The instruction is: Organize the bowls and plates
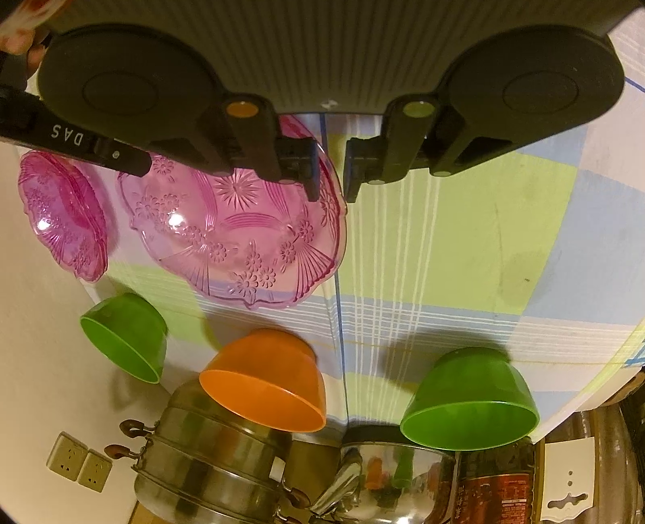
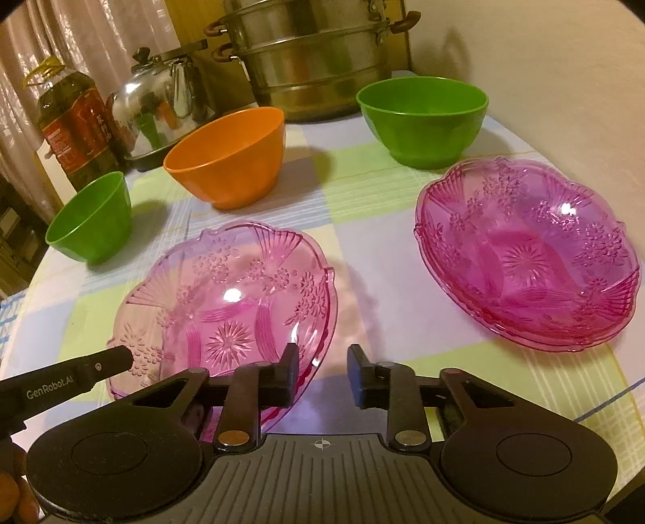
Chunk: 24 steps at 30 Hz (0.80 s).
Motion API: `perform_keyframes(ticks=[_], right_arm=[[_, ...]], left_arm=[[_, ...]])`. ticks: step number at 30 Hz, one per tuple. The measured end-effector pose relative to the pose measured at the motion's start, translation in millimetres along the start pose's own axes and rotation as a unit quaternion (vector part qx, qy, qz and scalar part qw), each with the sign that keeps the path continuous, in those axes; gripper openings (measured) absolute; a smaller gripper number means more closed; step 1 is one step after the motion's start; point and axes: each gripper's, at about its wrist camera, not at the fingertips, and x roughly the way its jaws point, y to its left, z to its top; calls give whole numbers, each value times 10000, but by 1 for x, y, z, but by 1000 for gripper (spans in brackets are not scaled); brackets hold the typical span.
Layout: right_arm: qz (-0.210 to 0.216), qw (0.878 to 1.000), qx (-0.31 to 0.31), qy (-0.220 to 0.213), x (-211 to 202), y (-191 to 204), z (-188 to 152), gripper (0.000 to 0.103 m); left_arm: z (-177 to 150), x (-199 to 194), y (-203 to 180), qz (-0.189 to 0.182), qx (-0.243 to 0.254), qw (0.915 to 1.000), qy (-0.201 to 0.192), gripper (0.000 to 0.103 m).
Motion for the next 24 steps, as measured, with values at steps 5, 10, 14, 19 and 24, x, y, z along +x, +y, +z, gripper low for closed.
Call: perform_keyframes(ticks=[5, 10, 14, 19, 24], right_arm=[[54, 9999, -110, -21, -2, 4, -2, 14], [108, 9999, -134, 0, -7, 4, -4, 14], [107, 9998, -166, -47, -16, 4, -5, 14], [108, 9998, -123, -132, -30, -1, -5, 14], [62, 9996, -52, -264, -49, -8, -6, 14]], left_arm=[[0, -2, 0, 7, 38, 10000, 25, 10], [0, -8, -3, 23, 80, 10000, 27, 10], [-2, -17, -7, 22, 114, 9999, 8, 10], [-2, -32, -17, -44, 181, 9998, -61, 10], [-1, -44, -32, -136, 282, 9994, -120, 10]])
